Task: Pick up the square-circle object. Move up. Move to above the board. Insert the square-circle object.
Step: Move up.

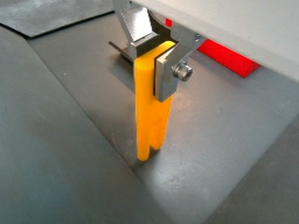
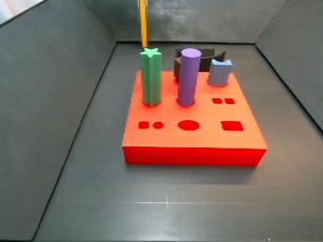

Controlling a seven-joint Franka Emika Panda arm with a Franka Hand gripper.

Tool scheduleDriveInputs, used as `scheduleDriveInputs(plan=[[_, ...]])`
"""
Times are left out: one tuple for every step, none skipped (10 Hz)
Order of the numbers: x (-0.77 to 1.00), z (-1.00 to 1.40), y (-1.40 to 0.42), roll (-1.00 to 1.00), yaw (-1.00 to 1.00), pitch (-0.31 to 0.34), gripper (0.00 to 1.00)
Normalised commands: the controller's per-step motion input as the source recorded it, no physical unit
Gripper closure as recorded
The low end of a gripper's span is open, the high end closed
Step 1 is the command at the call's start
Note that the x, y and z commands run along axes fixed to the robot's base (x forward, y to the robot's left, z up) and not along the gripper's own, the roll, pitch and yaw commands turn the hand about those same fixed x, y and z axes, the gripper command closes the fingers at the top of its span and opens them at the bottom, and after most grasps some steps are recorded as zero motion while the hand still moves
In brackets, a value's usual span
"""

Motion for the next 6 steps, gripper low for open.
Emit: scheduleDriveInputs(plan=[[0.00, 0.83, 0.00, 0.00, 0.00, 0.000, 1.00], [0.03, 0.86, 0.05, 0.01, -0.03, -0.013, 1.00], [0.00, 0.75, 0.04, 0.01, -0.03, 0.031, 1.00], [0.00, 0.57, 0.03, 0.03, -0.03, 0.073, 1.00], [0.00, 0.47, 0.02, 0.03, -0.02, 0.089, 1.00], [0.00, 0.28, 0.02, 0.05, -0.01, 0.117, 1.00]])
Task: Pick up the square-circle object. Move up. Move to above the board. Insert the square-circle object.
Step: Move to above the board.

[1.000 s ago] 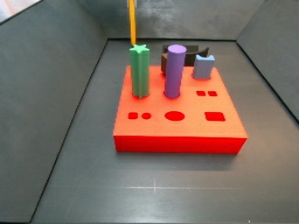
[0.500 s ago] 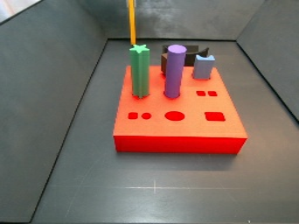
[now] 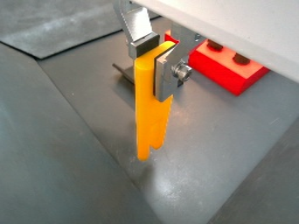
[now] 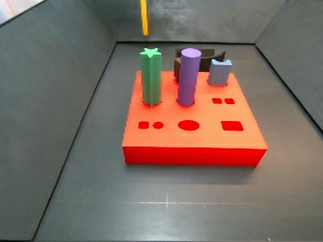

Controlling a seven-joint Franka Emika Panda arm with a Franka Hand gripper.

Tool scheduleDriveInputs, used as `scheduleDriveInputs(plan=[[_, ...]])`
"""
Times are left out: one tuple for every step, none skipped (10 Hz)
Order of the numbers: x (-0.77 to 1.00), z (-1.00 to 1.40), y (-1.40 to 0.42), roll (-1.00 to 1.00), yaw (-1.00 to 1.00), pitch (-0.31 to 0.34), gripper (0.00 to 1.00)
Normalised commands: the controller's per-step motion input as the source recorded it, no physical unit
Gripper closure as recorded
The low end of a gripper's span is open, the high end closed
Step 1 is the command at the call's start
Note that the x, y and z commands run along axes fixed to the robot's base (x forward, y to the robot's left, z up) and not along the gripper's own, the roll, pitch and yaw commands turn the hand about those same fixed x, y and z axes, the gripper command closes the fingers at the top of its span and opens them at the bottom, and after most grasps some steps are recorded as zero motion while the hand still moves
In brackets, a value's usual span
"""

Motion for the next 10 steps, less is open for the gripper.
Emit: scheduleDriveInputs(plan=[[0.09, 1.00, -0.06, 0.02, -0.23, 0.037, 1.00], [0.09, 1.00, -0.07, 0.03, -0.21, 0.049, 1.00], [0.07, 1.00, -0.06, 0.03, -0.17, 0.066, 1.00], [0.05, 1.00, -0.04, 0.04, -0.10, 0.084, 1.00], [0.04, 0.90, -0.03, 0.04, -0.06, 0.092, 1.00], [0.03, 0.81, -0.02, 0.04, -0.04, 0.099, 1.00], [0.02, 0.61, -0.01, 0.05, -0.02, 0.110, 1.00], [0.01, 0.42, -0.01, 0.06, 0.00, 0.112, 1.00], [0.01, 0.27, -0.01, 0.07, 0.01, 0.115, 1.00], [0.12, 0.15, -1.00, 0.26, -0.26, 0.553, 1.00]])
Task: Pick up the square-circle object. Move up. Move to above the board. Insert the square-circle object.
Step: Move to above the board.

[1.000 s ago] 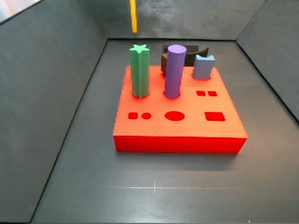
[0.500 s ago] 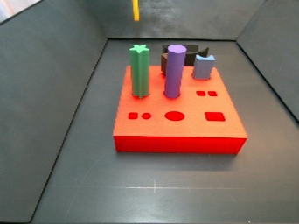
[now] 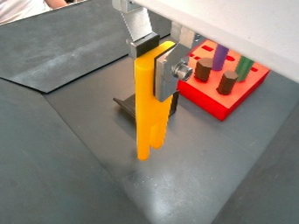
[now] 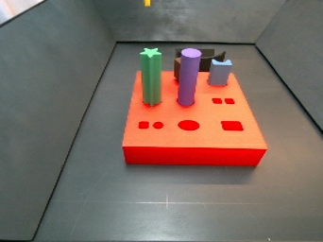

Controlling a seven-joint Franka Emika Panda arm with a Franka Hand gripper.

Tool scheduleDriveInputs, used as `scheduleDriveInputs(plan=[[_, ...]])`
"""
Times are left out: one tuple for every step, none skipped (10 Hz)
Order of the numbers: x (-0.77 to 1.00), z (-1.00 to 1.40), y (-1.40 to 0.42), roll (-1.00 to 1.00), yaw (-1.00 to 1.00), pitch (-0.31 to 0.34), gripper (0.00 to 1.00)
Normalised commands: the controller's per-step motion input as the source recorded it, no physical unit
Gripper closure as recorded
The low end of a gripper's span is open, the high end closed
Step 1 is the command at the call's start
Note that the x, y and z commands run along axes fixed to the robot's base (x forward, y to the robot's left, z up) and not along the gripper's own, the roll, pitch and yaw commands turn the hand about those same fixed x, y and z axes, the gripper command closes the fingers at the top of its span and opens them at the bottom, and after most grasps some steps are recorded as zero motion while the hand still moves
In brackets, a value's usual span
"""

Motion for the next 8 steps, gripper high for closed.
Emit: scheduleDriveInputs(plan=[[0.13, 0.14, -1.00, 0.28, -0.23, 0.518, 1.00], [0.13, 0.15, -1.00, 0.26, -0.12, 0.412, 1.00], [0.12, 0.15, -1.00, 0.13, -0.07, 0.273, 1.00], [0.13, 0.15, -1.00, 0.05, -0.02, 0.131, 1.00], [0.13, 0.15, -1.00, 0.04, -0.01, 0.097, 1.00], [0.13, 0.16, -1.00, 0.01, 0.00, 0.055, 1.00], [0.13, 0.16, -1.00, 0.00, 0.01, 0.048, 1.00], [0.13, 0.16, -1.00, -0.01, 0.01, 0.049, 1.00]])
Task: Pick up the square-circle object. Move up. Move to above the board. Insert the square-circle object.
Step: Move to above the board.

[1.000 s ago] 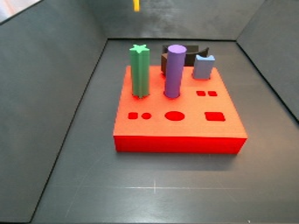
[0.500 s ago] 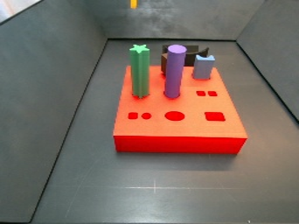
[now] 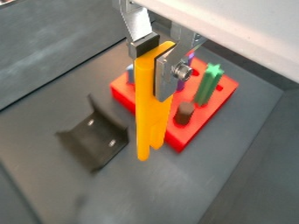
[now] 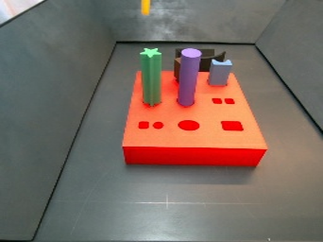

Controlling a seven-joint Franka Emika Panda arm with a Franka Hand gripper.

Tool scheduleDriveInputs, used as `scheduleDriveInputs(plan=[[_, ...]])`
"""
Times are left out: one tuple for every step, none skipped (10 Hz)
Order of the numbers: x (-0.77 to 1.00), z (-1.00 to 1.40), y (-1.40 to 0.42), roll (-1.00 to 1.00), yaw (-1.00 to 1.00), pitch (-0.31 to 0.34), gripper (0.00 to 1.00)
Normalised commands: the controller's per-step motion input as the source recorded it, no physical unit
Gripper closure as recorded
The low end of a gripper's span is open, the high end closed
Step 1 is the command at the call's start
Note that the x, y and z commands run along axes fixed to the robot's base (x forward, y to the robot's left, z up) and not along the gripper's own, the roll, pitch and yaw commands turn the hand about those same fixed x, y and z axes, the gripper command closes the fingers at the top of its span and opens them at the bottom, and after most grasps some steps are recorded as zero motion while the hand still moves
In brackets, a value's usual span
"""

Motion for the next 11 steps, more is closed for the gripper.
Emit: scheduleDriveInputs(plan=[[0.13, 0.17, -1.00, -0.01, 0.00, 0.056, 1.00], [0.13, 0.17, -1.00, -0.01, 0.01, 0.055, 1.00], [0.14, 0.17, -1.00, 0.00, 0.01, 0.063, 1.00], [0.14, 0.18, -1.00, -0.01, 0.01, 0.077, 1.00], [0.16, 0.18, -1.00, 0.00, 0.01, 0.101, 1.00], [0.17, 0.18, -1.00, 0.00, 0.01, 0.113, 1.00], [0.18, 0.19, -1.00, 0.00, 0.01, 0.125, 1.00], [0.20, 0.19, -1.00, 0.00, 0.01, 0.139, 1.00], [0.23, 0.18, -0.92, 0.01, 0.01, 0.146, 1.00], [0.19, 0.14, -0.67, 0.01, 0.01, 0.142, 1.00], [0.13, 0.08, -0.36, 0.03, 0.00, 0.128, 1.00]])
